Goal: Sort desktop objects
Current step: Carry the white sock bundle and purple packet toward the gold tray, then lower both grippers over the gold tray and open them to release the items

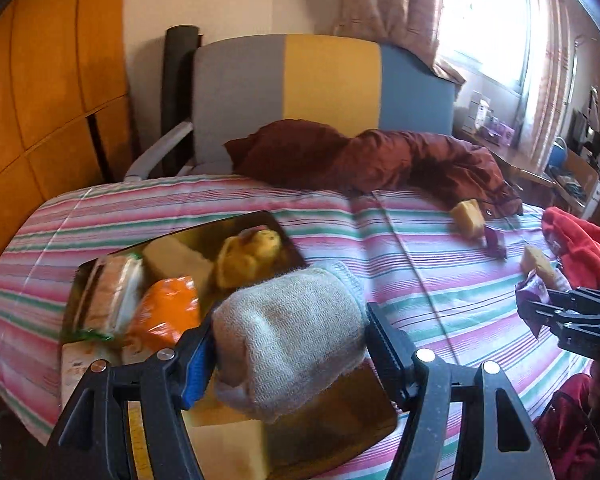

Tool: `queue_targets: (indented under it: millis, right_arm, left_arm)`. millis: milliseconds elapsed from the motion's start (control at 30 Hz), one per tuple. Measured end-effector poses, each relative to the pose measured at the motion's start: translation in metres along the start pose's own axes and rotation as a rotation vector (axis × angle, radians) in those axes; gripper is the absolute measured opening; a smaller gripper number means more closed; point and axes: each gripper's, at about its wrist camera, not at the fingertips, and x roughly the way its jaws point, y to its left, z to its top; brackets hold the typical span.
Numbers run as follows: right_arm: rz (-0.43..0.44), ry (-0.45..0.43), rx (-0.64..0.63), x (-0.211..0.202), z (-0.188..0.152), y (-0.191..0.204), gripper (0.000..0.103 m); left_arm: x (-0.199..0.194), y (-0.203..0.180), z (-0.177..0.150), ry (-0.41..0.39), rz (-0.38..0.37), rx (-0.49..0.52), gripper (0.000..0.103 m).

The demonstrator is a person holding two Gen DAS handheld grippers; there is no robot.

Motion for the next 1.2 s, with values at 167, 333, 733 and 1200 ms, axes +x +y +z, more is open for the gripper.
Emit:
queue_targets:
  millis: [167,333,733,1200]
  right_arm:
    - [0.109,-0.028,-0.072,0.001,0.014,0.058,0.043]
    - [0.198,-0.033,-0.134,0.01,0.023,0.11,0.043]
    - [0.308,-0.034,-0.193,0.026,0.036,0.18,0.043]
    - [0.327,-0.019,-0.226,0.042,0.043,0.211,0.043]
  left_arm:
    - [-0.007,0.024,-0.005,-0.01,0.045,-0.035,0.069]
    - [-0.011,0.046,-0.01,-0.012,0.074,-0.076,0.069]
    - [-0.02,0.082,-0.016,-0.027,0.131,-0.144,0.069]
    - [-0.008,0.103,-0.02,0.004,0.149,-0.2,0.069]
